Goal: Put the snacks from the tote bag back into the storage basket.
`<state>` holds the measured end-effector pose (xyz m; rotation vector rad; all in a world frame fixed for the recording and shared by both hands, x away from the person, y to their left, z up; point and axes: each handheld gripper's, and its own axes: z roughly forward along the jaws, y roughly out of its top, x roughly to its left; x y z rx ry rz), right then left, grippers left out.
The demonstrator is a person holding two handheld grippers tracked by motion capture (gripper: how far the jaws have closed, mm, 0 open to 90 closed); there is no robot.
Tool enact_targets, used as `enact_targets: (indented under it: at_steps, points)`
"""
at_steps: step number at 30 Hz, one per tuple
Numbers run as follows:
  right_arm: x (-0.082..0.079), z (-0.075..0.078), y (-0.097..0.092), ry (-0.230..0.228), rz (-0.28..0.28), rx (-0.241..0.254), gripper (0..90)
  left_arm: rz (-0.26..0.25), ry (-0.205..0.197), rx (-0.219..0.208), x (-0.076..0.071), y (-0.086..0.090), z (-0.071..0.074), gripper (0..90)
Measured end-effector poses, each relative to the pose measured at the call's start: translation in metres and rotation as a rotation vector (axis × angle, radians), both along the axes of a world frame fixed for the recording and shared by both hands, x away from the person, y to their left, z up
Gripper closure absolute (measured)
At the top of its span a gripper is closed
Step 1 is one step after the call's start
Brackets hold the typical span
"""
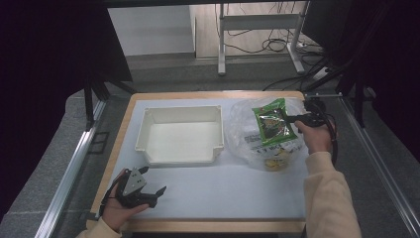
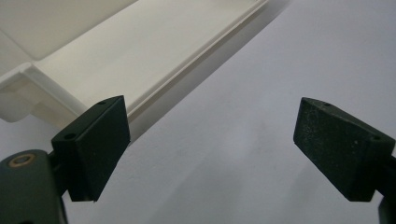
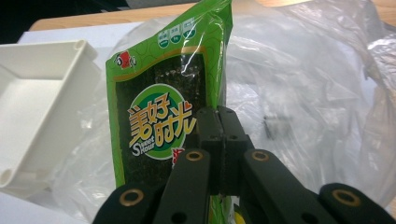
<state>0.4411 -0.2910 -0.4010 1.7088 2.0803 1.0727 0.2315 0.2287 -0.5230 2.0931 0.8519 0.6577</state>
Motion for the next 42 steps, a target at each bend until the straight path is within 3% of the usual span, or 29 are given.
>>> enact_targets:
  at_steps: [19,42]
  points:
    - [-0.003,0.011,0.018,-0.045,0.056,0.028,90.0,0.0,0.002,0.001,0.0,0.0,0.0,10.8]
    - [0.001,0.017,0.062,-0.07,0.143,0.076,90.0,0.0,0.002,0.0,0.0,0.0,-0.001,10.7]
